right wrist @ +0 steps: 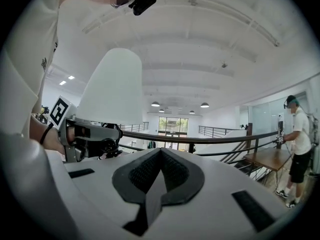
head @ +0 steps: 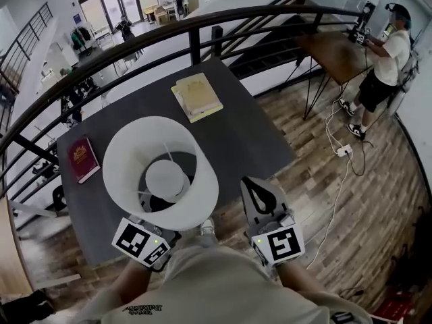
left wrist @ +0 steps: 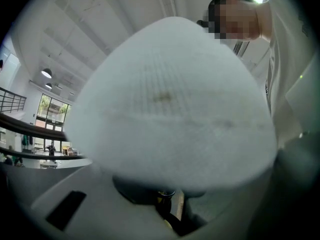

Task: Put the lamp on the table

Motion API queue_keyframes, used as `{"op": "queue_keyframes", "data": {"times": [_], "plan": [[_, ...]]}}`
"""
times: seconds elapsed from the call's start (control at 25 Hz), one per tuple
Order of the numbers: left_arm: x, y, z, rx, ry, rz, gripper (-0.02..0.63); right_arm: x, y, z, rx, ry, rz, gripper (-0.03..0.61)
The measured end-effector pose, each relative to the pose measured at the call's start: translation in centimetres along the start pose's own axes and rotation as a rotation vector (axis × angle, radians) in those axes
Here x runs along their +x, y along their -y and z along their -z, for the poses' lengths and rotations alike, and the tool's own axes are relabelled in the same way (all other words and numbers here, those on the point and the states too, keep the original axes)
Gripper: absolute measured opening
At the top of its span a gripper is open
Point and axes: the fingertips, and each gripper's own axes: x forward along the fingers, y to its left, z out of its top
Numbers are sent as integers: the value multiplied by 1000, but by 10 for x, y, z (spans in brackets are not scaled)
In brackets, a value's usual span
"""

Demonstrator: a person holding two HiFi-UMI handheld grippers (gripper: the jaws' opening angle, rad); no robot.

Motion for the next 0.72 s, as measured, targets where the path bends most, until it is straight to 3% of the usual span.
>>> {"op": "queue_keyframes", "data": {"times": [0.36, 0.72], "plan": [[29, -34, -5, 23, 6, 70, 81, 40, 13, 2, -28, -32, 49, 0], [45, -43, -8, 16, 6, 83, 81, 51, 31, 0, -17, -40, 86, 0]]}}
